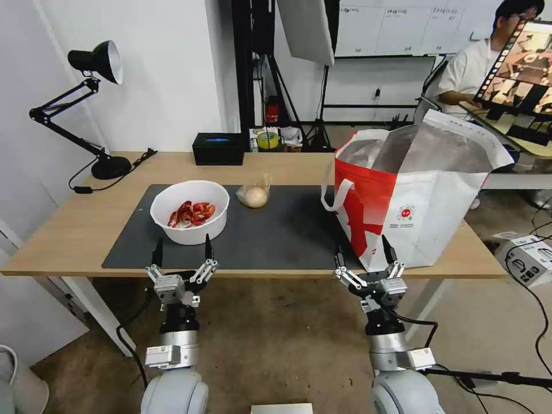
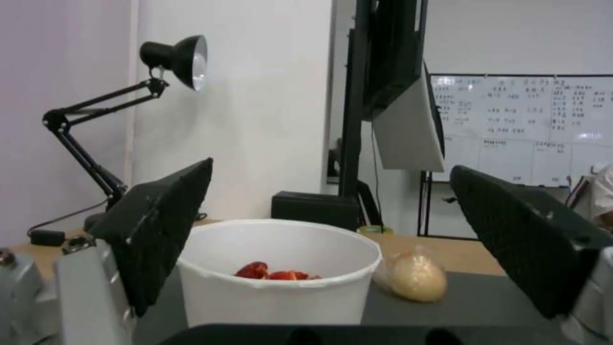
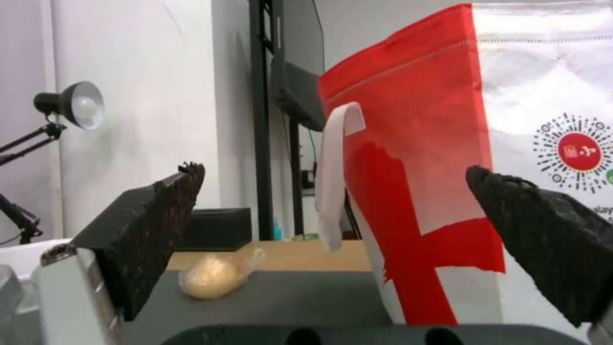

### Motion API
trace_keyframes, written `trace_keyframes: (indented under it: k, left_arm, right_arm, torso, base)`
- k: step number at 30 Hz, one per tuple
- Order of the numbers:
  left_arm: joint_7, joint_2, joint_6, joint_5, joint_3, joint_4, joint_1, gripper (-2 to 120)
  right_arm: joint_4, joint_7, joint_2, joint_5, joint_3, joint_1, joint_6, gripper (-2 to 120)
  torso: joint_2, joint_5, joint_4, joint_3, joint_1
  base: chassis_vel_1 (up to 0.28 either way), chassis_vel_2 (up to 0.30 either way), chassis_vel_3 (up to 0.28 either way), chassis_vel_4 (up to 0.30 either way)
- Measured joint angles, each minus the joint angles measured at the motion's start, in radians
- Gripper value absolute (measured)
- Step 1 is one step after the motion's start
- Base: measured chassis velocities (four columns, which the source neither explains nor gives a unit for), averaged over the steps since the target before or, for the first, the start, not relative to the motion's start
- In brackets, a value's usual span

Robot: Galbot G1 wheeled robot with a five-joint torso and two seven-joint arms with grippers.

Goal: Pick up the trash from the table and place it into the takeout bag.

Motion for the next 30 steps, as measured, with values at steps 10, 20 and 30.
trace_keyframes:
  k: [10,20,30]
  left_arm:
    - [0.000,0.004,0.005,-0.004,0.008,-0.003,-0.003,100]
    - [0.000,-0.003,0.008,0.001,0.016,-0.012,0.005,100]
    - [0.000,-0.019,0.010,0.013,0.023,-0.013,0.012,100]
  right_arm:
    - [0.026,0.000,-0.053,0.002,-0.031,0.031,-0.049,100]
    - [0.017,0.003,-0.101,0.073,-0.097,0.146,-0.180,100]
    - [-0.021,0.003,-0.135,0.126,-0.139,0.208,-0.228,100]
  torso:
    - [0.000,0.0000,-0.0001,0.000,0.000]
    - [0.000,0.0000,0.0001,0.000,0.000]
    - [0.000,0.0001,0.0000,0.000,0.000]
  base:
    - [0.000,0.000,0.000,0.000]
    - [0.000,0.000,0.000,0.000]
    - [0.000,0.000,0.000,0.000]
